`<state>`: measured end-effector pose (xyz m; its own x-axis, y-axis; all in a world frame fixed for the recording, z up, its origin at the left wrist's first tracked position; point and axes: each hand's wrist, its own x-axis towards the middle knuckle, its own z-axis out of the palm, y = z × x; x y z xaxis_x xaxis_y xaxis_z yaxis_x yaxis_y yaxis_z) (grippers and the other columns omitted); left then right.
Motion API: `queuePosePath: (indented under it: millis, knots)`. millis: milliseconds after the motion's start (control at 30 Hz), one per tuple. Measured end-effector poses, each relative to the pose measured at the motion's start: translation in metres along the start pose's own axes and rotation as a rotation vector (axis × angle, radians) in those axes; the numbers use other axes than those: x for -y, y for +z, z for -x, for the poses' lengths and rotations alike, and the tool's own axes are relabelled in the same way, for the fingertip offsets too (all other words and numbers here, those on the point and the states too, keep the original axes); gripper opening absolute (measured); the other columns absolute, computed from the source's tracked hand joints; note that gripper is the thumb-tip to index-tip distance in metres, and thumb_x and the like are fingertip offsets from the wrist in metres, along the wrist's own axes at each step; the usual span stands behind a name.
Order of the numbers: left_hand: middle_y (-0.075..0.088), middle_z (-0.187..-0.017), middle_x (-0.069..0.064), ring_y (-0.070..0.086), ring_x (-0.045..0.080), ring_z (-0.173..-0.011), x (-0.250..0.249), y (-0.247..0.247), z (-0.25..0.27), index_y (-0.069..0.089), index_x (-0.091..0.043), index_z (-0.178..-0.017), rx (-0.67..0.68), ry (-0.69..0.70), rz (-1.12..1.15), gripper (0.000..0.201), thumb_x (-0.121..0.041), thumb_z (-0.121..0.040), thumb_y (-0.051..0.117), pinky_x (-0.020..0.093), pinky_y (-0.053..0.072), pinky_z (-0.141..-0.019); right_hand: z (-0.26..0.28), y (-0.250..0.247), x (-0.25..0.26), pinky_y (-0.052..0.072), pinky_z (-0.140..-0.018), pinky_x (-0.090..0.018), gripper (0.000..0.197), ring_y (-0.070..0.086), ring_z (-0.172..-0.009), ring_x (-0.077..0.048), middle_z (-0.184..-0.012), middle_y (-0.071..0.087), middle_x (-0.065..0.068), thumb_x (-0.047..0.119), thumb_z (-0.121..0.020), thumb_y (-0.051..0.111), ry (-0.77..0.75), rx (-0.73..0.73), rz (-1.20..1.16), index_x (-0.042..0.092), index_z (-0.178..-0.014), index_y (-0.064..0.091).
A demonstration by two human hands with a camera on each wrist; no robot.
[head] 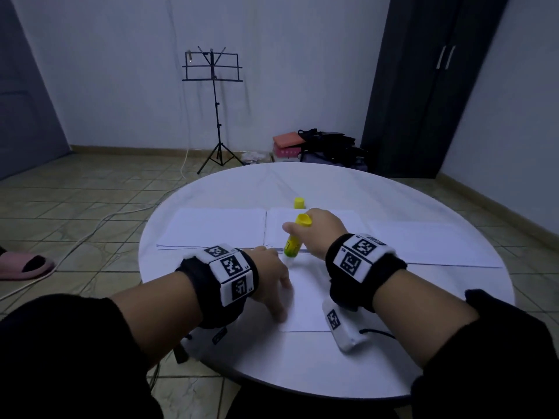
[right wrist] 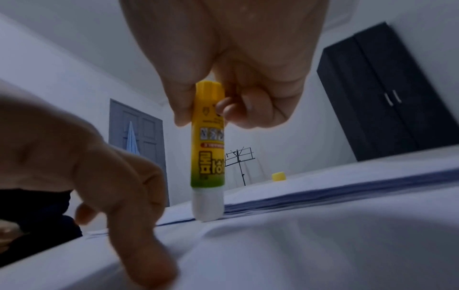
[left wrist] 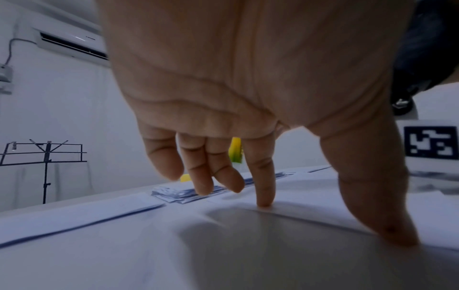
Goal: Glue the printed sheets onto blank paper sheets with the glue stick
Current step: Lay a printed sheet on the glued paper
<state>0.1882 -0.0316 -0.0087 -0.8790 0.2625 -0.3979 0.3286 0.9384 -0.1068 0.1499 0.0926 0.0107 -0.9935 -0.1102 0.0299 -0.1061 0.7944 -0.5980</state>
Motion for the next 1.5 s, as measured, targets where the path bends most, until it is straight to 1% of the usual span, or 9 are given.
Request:
queuePosePath:
  millis: [167,367,500,633,867,1000,1100,1267,1500]
  knots:
    - [0.051,-0.127,0.001,0.044,0.024,-0.122,0.000,-0.001,0.000,0.049,-0.037,-0.133,-0.006,0.016,0.011,0.077,-0.064,-0.065,0.073,0.037,0.043,-0.099,-0.009,0.011,0.002,0.039,-0.068,-0.029,0.036,0.052,-0.080,-0.023,-0.084,0.054,-0.008,0.038,-0.079,0.071,-0.020,0.059,0.035,0.008,-0.083,0.051]
    - [0.053,-0.121,0.001,0.046,0.022,-0.118,0.000,-0.002,0.000,0.051,-0.036,-0.131,-0.013,0.023,0.050,0.074,-0.062,-0.065,0.074,0.033,0.045,-0.093,-0.012,0.012,-0.004,0.037,-0.073,-0.028,0.040,0.052,-0.090,-0.023,-0.096,0.054,-0.007,0.044,-0.085,0.063,0.000,0.050,0.069,0.007,-0.101,0.054]
    - [0.054,-0.121,0.002,0.047,0.022,-0.118,0.000,-0.002,0.000,0.052,-0.034,-0.130,-0.019,0.027,0.063,0.073,-0.060,-0.066,0.075,0.031,0.044,-0.091,-0.013,0.005,-0.010,0.034,-0.068,-0.028,0.033,0.049,-0.084,-0.021,-0.091,0.052,-0.006,0.040,-0.087,0.060,0.017,0.033,0.162,0.009,-0.092,0.048]
    - [0.051,-0.125,0.001,0.044,0.022,-0.121,0.000,-0.003,-0.001,0.053,-0.034,-0.130,-0.019,0.028,0.066,0.073,-0.059,-0.065,0.076,0.031,0.042,-0.093,-0.009,-0.017,-0.031,0.030,-0.051,-0.026,0.030,0.049,-0.076,-0.020,-0.078,0.050,-0.002,0.037,-0.086,0.061,0.087,-0.008,0.213,0.010,-0.081,0.048]
    - [0.042,-0.136,-0.004,0.038,0.022,-0.126,-0.002,-0.002,-0.001,0.054,-0.032,-0.126,-0.020,0.024,0.043,0.072,-0.058,-0.063,0.078,0.037,0.041,-0.101,0.004,-0.062,-0.080,0.029,-0.049,-0.026,0.035,0.045,-0.065,-0.018,-0.071,0.043,-0.003,0.038,-0.087,0.061,0.295,-0.090,0.234,0.010,-0.074,0.044]
    - [0.051,-0.128,-0.001,0.048,0.021,-0.117,-0.002,-0.004,0.000,0.047,-0.032,-0.130,0.034,-0.035,0.098,0.074,-0.054,-0.066,0.078,0.027,0.038,-0.083,0.009,-0.072,-0.087,0.030,-0.051,-0.028,0.033,0.044,-0.062,-0.017,-0.073,0.045,-0.004,0.035,-0.087,0.062,0.345,-0.117,0.268,0.006,-0.086,0.048]
    - [0.048,-0.131,0.001,0.048,0.024,-0.119,-0.001,-0.005,0.003,0.040,-0.031,-0.134,0.039,-0.084,0.112,0.084,-0.057,-0.064,0.078,0.031,0.039,-0.087,0.014,-0.068,-0.076,0.034,-0.062,-0.028,0.028,0.049,-0.078,-0.024,-0.083,0.051,-0.007,0.032,-0.087,0.061,0.272,-0.151,0.270,0.006,-0.090,0.049]
    - [0.050,-0.130,0.004,0.052,0.027,-0.115,-0.005,-0.005,0.009,0.030,-0.020,-0.134,0.021,-0.154,0.151,0.100,-0.057,-0.058,0.082,0.040,0.044,-0.097,0.028,-0.038,-0.029,0.035,-0.055,-0.027,0.035,0.051,-0.073,-0.020,-0.067,0.050,0.000,0.040,-0.081,0.067,0.036,-0.046,0.081,0.016,-0.062,0.049]
    - [0.045,-0.135,0.005,0.048,0.027,-0.123,-0.009,-0.005,0.016,0.025,-0.013,-0.141,0.011,-0.132,0.130,0.099,-0.054,-0.068,0.077,0.037,0.042,-0.100,0.039,0.003,-0.001,0.028,-0.050,-0.022,0.040,0.048,-0.078,-0.019,-0.070,0.045,0.002,0.047,-0.082,0.064,-0.116,0.104,0.223,0.015,-0.067,0.044]
